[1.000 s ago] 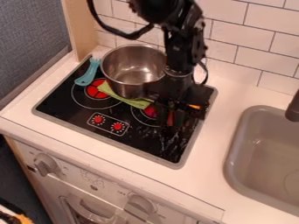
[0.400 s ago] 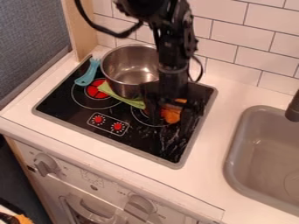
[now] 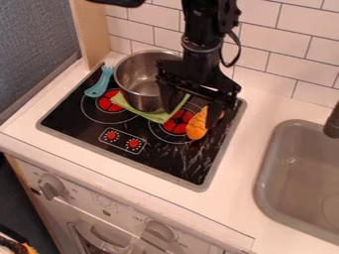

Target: Move the orange object to upper right side next to the silver pot

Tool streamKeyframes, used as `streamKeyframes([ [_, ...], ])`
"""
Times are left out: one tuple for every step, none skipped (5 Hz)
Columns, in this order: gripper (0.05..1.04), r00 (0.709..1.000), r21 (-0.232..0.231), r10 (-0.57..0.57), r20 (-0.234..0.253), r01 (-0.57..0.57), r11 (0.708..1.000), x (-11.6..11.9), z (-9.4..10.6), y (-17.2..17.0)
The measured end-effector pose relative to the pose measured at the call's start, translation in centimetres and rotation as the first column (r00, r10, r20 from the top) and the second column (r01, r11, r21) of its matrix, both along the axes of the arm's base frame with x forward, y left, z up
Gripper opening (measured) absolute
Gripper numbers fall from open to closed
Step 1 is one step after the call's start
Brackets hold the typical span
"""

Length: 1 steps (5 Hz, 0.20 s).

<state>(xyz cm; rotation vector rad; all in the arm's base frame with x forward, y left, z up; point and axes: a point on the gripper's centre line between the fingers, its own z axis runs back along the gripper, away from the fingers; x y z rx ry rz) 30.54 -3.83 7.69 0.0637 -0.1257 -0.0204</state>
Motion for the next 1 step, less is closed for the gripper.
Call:
streamKeyframes([
  [1.000,1.000,-0.003,-0.011,-0.009,0.011,1.000,-0.18,0.07,-0.06],
])
